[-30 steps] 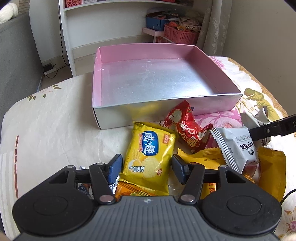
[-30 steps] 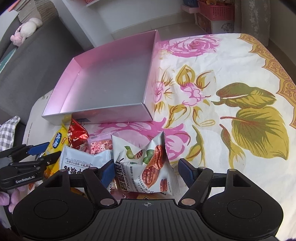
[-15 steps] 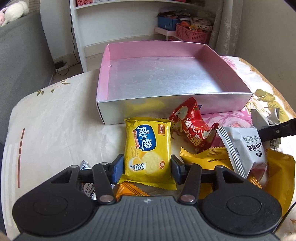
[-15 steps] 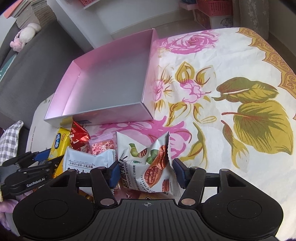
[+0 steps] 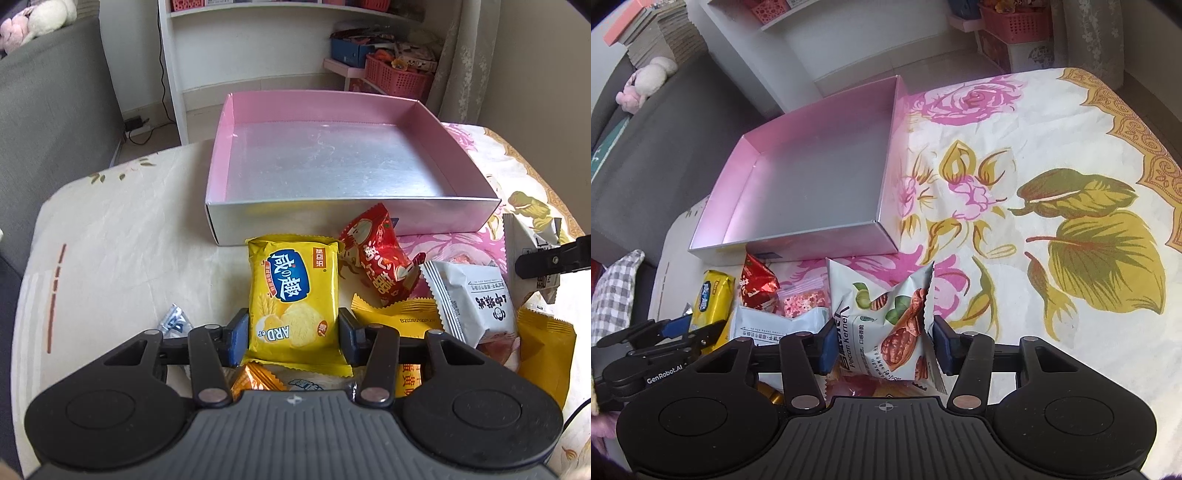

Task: Organize snacks
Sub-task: 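Carry both packets into the pink box and open both tools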

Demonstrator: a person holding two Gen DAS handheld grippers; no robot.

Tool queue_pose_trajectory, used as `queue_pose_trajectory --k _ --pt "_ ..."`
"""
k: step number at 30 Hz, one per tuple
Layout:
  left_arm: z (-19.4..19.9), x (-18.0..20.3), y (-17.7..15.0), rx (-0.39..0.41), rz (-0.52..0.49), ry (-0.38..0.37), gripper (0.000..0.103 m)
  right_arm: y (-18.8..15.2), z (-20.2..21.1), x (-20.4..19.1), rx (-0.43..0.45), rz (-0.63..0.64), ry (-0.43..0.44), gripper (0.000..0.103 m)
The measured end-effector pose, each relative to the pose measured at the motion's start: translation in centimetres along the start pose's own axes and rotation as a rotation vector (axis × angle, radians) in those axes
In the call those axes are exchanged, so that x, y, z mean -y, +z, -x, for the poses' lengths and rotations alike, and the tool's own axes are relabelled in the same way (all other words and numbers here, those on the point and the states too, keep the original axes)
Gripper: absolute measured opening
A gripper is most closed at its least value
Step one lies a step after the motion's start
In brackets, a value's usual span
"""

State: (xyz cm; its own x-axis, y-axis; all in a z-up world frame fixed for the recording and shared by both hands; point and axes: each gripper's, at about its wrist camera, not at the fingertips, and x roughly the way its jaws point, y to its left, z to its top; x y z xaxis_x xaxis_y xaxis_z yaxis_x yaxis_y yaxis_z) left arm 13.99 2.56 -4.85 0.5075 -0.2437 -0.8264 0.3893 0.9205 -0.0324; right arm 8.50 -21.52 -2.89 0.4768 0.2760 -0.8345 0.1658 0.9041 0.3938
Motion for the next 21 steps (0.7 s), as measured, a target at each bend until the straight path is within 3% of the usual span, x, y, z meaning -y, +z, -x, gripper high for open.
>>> queue_pose_trajectory --k 7,12,21 --pt "1.6 -0.6 0.5 0.028 0.01 0.021 0.045 0.7 1.5 -0.2 0.038 -0.027 0.031 0.05" --pt "3.1 -0.9 1.9 0.106 -0.008 0.075 0.045 1.3 2.6 -1.4 0.078 -0.031 0.064 0.05" --pt "1.3 -0.3 4.4 0.15 0.02 0.087 0.045 3.2 3.0 -3.1 0.175 -0.049 0.151 0.05"
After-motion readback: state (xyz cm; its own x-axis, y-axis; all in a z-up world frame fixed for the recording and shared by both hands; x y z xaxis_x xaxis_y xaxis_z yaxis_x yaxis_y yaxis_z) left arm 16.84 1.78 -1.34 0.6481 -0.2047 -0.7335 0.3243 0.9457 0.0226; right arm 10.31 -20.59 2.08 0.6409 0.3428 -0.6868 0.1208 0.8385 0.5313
